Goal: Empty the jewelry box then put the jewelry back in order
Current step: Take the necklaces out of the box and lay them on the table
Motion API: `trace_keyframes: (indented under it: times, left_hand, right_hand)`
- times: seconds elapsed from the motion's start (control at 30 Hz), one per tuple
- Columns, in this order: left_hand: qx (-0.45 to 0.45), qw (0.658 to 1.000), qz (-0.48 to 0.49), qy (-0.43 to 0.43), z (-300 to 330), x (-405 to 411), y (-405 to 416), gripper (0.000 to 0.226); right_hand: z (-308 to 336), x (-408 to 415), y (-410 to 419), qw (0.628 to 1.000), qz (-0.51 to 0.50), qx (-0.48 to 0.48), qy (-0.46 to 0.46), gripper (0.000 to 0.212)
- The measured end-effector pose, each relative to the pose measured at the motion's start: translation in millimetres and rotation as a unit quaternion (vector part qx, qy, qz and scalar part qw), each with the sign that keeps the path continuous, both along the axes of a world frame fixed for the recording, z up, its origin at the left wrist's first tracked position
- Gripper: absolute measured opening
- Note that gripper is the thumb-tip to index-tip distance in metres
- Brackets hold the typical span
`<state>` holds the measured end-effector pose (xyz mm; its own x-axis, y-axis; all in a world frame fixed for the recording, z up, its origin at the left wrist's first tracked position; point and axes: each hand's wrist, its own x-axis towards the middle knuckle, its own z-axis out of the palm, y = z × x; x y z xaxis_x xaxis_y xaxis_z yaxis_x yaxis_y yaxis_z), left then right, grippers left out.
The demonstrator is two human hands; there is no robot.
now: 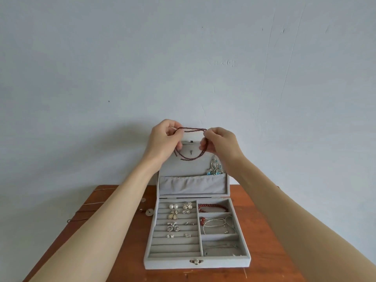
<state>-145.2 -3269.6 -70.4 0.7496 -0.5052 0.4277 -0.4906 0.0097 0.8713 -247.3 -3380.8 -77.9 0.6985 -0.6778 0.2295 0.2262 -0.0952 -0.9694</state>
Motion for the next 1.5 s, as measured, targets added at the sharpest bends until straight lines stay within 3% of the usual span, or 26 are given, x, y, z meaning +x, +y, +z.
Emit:
trace_keyframes:
  times: [0.07, 0.17, 0.3, 0.47, 0.57, 0.67, 0.77, 1.0, 1.07, 1.17, 1.27, 1.5]
  left_hand:
    - [0.027, 1.0, 0.013, -0.004, 3, 2, 19, 0.011]
    - [0.085, 0.994, 0.069, -0.027, 1, 6, 51, 0.012]
    - [0.035, 0.992, 0.115, 0.035, 8, 17, 95, 0.013]
    - [-0.074, 0.978, 0.038, 0.189, 7, 25, 156, 0.007]
    - [-0.066, 0.972, 0.018, 0.226, -8, 29, 193, 0.008]
    - [0.05, 0.975, 0.015, 0.216, -28, 40, 235, 0.005]
    - [0.168, 0.951, 0.011, 0.26, -49, 56, 275, 0.01]
    - [0.128, 0.929, 0.029, 0.346, -87, 79, 306, 0.013]
    - [0.146, 0.936, 0.044, 0.317, -98, 83, 306, 0.013]
    - [0.208, 0.956, 0.088, 0.189, -114, 89, 302, 0.008]
    - [0.212, 0.965, 0.122, 0.093, -129, 92, 294, 0.006]
    - [0.211, 0.968, 0.132, 0.041, -155, 97, 282, 0.005]
  right_hand:
    - [3, -7, 13, 0.999, 0.04, 0.005, 0.012, 0.016]
    - [6, -12, 38, 0.994, 0.068, -0.059, 0.064, 0.013]
    - [12, -16, 66, 0.987, 0.103, -0.076, 0.096, 0.011]
    - [12, -26, 90, 0.981, 0.162, 0.102, 0.023, 0.019]
    - [1, -27, 102, 0.976, 0.161, 0.139, 0.043, 0.015]
    - [-19, -22, 115, 0.977, 0.149, 0.075, 0.132, 0.01]
    - [-37, -15, 127, 0.971, 0.116, -0.026, 0.209, 0.008]
    - [-72, 11, 141, 0.94, 0.082, -0.157, 0.291, 0.007]
    - [-81, 15, 142, 0.922, 0.054, -0.231, 0.306, 0.009]
    - [-93, 20, 144, 0.884, 0.021, -0.335, 0.325, 0.012]
    - [-105, 22, 144, 0.841, -0.002, -0.418, 0.342, 0.012]
    - [-129, 32, 141, 0.805, -0.03, -0.499, 0.319, 0.015]
